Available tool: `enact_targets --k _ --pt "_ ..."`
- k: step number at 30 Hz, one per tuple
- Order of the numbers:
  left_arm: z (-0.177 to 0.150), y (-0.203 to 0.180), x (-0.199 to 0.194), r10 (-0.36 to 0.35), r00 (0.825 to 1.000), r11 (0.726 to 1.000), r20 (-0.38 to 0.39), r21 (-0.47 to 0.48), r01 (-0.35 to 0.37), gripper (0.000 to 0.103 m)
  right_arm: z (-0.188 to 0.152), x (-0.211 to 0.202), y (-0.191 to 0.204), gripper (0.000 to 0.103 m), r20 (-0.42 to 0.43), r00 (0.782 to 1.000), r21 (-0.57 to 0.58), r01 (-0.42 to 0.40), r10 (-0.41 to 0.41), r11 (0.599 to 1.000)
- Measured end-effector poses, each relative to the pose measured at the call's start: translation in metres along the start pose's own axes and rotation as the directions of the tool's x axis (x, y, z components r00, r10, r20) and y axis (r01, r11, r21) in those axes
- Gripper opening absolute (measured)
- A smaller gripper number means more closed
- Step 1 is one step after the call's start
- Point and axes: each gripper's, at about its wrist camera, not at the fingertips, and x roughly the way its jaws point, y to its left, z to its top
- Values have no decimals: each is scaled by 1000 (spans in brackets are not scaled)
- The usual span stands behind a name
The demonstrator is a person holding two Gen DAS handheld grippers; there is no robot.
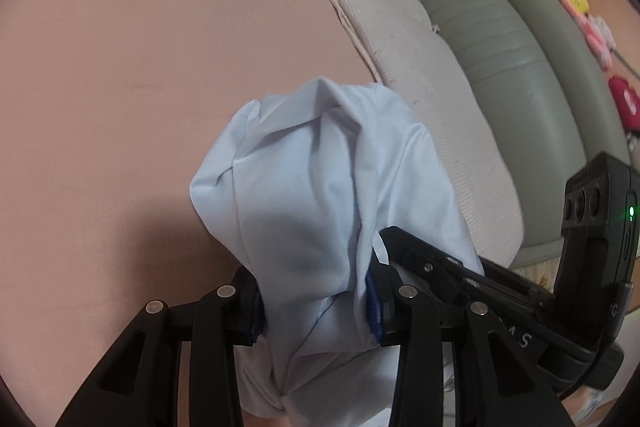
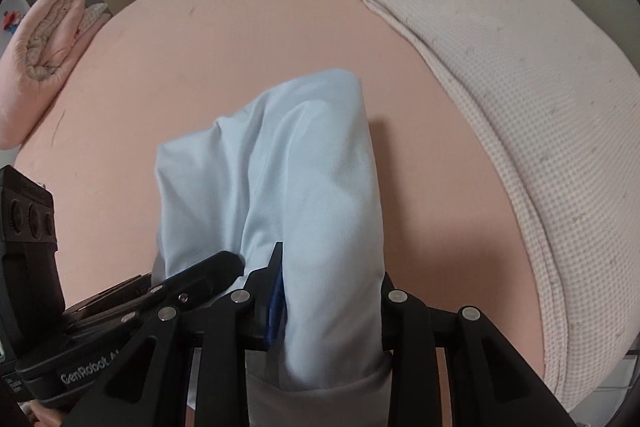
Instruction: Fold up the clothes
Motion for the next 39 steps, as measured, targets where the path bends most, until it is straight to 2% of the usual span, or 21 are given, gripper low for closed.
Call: enact_targets --k 7,8,10,12,14,16,20,22,24,27,29,32,33,35,39 --pt "-3 -1 -1 37 999 998 7 53 -37 37 -8 0 0 38 14 1000 16 17 -17 1000" --pt "-3 -2 -2 47 999 996 11 69 -47 40 -9 -2 1 41 20 999 13 28 -28 1000" --pt "-2 3 -1 69 998 994 10 86 -69 51 -13 -3 -1 47 25 999 22 38 -38 999" --pt "-1 11 -2 60 998 996 3 61 -60 67 -17 -4 -4 74 36 996 40 84 -86 996" --pt "-1 22 -3 22 1000 1000 -2 5 -22 68 -22 -7 -3 80 64 988 35 139 -141 990" --pt "-2 27 -6 11 1000 1000 -1 -24 -11 69 -27 -12 1 80 90 984 24 151 -152 988" --pt "4 20 -16 30 999 999 14 13 -31 70 -32 -21 26 80 108 966 -42 239 -233 970" --pt "8 19 -25 -8 1000 1000 30 2 8 70 -32 -30 38 80 154 953 -91 276 -261 957" --pt "11 16 -36 -33 998 999 44 -20 34 70 -39 -40 50 80 206 936 -128 315 -286 940" --pt "14 9 -52 -53 996 997 70 -46 56 70 -46 -55 69 80 272 898 -144 394 -346 908" --pt "14 0 -66 -42 993 999 113 -18 44 70 -45 -66 81 80 308 877 -140 425 -369 894" --pt "12 -18 -89 11 980 997 200 73 -26 70 -42 -84 94 80 365 850 -148 456 -380 877" --pt "11 -23 -95 26 976 993 217 103 -49 71 -43 -92 101 80 383 848 -168 453 -365 876" --pt "8 -33 -104 48 971 985 235 150 -85 73 -25 -82 102 80 404 836 -185 471 -370 863" --pt "-2 -47 -121 55 962 971 268 212 -115 75 -29 -96 112 80 430 825 -189 479 -366 857"
